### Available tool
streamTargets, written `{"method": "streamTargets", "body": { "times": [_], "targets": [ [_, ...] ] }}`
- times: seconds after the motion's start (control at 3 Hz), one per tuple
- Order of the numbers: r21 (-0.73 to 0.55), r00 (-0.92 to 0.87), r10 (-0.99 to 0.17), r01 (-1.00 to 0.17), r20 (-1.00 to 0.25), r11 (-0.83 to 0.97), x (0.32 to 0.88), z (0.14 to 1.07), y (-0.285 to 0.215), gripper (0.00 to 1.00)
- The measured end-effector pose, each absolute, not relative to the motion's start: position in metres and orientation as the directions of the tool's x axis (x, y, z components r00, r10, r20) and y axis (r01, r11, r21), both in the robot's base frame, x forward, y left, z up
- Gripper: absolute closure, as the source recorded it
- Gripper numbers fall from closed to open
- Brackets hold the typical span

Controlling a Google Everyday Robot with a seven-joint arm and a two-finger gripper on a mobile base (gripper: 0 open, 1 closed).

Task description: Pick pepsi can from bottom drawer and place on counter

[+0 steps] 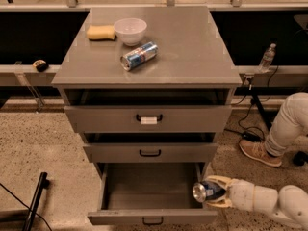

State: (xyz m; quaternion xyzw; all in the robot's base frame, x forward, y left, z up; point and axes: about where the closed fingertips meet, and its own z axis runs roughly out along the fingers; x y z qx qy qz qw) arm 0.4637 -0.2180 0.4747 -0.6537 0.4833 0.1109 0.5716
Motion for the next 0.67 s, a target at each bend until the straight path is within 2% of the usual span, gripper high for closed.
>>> {"method": "streamTargets", "body": {
  "times": [0.33,0.67],
  "targets": [
    [-0.649,0.491,-0.556,-0.752,-0.671,0.118,0.4738,0.5202,-0.2384,1.00],
    [-0.652,0.493,-0.563,-0.750,-0.663,0.112,0.4754,0.5276,-0.2401,1.00]
  ]
}}
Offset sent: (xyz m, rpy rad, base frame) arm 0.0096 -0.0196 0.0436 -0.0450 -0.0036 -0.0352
